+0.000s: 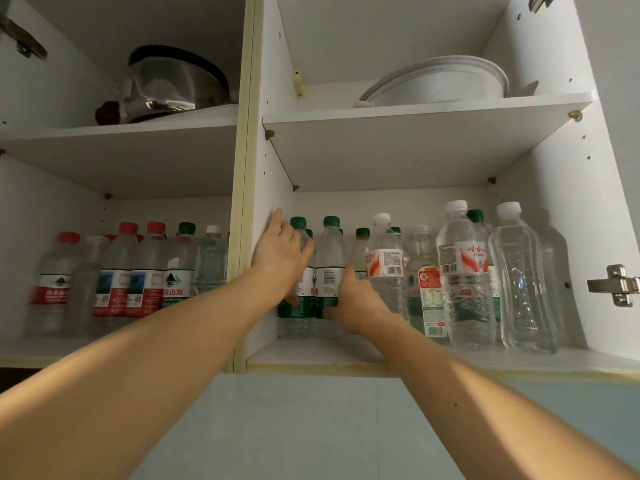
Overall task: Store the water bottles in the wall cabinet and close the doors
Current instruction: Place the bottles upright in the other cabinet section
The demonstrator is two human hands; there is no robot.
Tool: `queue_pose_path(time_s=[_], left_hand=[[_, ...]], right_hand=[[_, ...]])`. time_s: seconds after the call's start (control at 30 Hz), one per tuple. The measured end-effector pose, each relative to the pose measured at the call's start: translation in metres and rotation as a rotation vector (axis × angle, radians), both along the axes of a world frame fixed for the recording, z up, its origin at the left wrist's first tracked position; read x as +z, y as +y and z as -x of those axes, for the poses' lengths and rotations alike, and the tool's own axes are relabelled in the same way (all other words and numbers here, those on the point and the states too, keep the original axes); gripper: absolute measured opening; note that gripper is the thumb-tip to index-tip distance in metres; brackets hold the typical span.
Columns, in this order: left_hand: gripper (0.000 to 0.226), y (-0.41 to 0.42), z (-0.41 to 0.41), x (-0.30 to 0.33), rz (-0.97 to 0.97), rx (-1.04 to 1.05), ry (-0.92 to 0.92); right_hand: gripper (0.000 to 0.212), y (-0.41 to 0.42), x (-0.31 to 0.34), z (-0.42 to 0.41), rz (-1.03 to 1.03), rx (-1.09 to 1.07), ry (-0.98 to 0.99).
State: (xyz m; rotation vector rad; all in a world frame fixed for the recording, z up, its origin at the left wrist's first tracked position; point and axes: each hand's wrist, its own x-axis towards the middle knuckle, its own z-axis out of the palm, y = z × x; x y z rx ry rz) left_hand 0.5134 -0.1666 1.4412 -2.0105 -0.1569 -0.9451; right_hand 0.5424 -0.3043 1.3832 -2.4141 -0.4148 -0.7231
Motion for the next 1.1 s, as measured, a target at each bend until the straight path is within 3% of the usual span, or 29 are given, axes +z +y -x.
queue_pose_path(time_s=[0.1,0.17,0.33,0.43,0.53,0.63,0.97,1.1], left_hand=[[0.113,0.001,0.001,0.001,0.056,-0.119,-0.011],[0.102,0.001,0.003,0.003,0.098,-0.246,-0.035],[0.072,-0.001,0.005,0.005,0.224,-0.611,-0.137],[0.07,-0.01,0.004,0.001,0.36,-0.81,-0.169],[0.079,-0.029,0.002,-0.011,0.492,-0.985,-0.097],[0.085,-0.055,-0.003,-0.025,0.615,-1.105,-0.016],[0.107,-0.113,-0.031,-0.047,1.0,-1.138,0.11],[0.117,-0.115,-0.043,-0.051,1.049,-1.115,0.18]], right_hand=[[0.04,-0.013,-0.002,0.017,0.09,-0.027,-0.121],[0.028,-0.025,-0.005,0.03,0.136,-0.049,-0.25],[0.025,-0.074,-0.015,0.054,0.177,-0.167,-0.614],[0.041,-0.108,-0.021,0.06,0.257,-0.368,-0.764],[0.078,-0.136,-0.021,0.058,0.326,-0.53,-0.644],[0.097,-0.158,-0.023,0.049,0.425,-0.558,-0.518],[0.101,-0.173,-0.024,0.035,0.435,-0.604,-0.381],[0.099,-0.185,-0.023,0.03,0.466,-0.694,-0.316]])
